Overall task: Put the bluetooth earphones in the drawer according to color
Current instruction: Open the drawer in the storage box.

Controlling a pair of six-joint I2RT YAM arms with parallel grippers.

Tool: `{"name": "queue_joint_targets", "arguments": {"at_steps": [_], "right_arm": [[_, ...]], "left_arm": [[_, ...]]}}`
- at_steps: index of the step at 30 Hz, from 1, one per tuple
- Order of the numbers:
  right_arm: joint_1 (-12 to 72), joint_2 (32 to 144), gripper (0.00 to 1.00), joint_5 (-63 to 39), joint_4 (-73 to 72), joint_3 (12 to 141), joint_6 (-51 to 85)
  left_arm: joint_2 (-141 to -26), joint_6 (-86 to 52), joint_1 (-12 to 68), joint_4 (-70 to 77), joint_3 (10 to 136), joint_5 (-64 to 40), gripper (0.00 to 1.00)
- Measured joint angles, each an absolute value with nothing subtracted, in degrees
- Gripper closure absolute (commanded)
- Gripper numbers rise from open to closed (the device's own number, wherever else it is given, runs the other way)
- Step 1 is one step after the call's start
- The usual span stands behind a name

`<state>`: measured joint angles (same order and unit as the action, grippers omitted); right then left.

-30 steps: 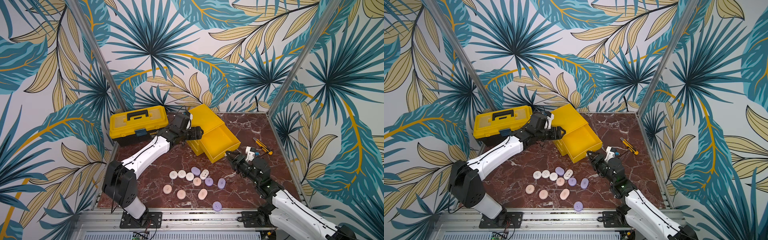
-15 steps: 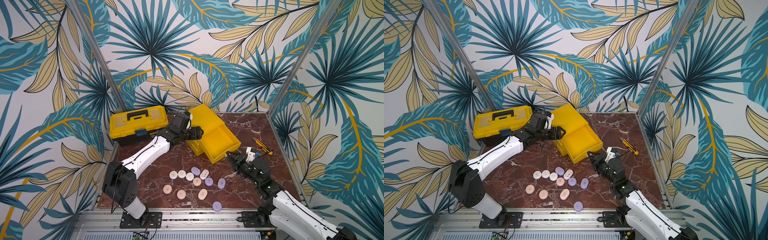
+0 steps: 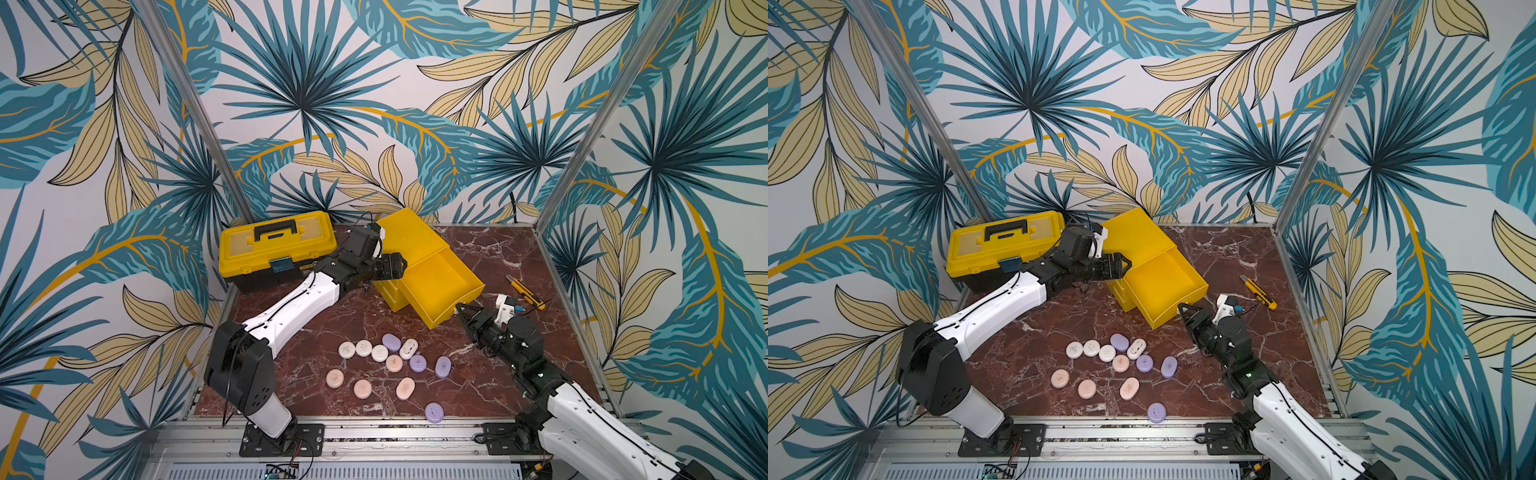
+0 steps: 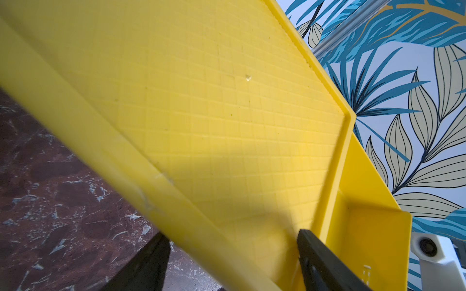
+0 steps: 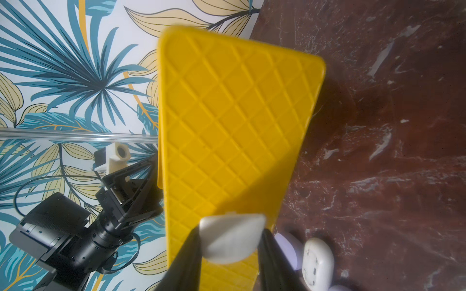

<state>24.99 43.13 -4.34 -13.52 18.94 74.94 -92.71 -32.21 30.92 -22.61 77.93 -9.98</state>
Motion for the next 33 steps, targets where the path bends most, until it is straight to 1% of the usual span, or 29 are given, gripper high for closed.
{"name": "queue_joint_targets", "arguments": {"at_steps": [7, 14, 17, 21, 27, 29, 33], "right_arm": [[24.88, 43.57, 0.44, -4.23, -12.08, 19.07, 73.69], [24.84, 40.53, 0.32, -4.05, -7.84, 19.07, 73.17], [24.84, 38.41, 0.29, -4.08, -4.97, 19.07, 72.97], [24.84, 35.33, 0.26, -4.25, -0.43, 19.31, 72.71], [24.84, 30.33, 0.25, -5.08, 6.66, 21.37, 71.66], [24.84, 28.64, 0.25, -5.19, 9.74, 22.37, 71.0], [24.84, 25.8, 0.25, -5.13, 14.39, 23.64, 69.73]], "left_arm": [[-92.71, -32.21, 30.92, -22.5, 77.93, -10.11, 0.17], [-92.71, -32.21, 30.92, -22.5, 77.93, -10.13, 0.17], [-92.71, -32.18, 30.92, -22.5, 77.93, -10.15, 0.17], [-92.71, -32.18, 30.92, -22.5, 77.93, -10.15, 0.17], [-92.68, -32.16, 30.92, -22.52, 77.93, -10.13, 0.15], [-92.55, -31.97, 30.92, -22.63, 77.93, -9.93, 0.12], [-91.13, -31.22, 31.0, -24.16, 77.73, -8.54, 0.09]]}}
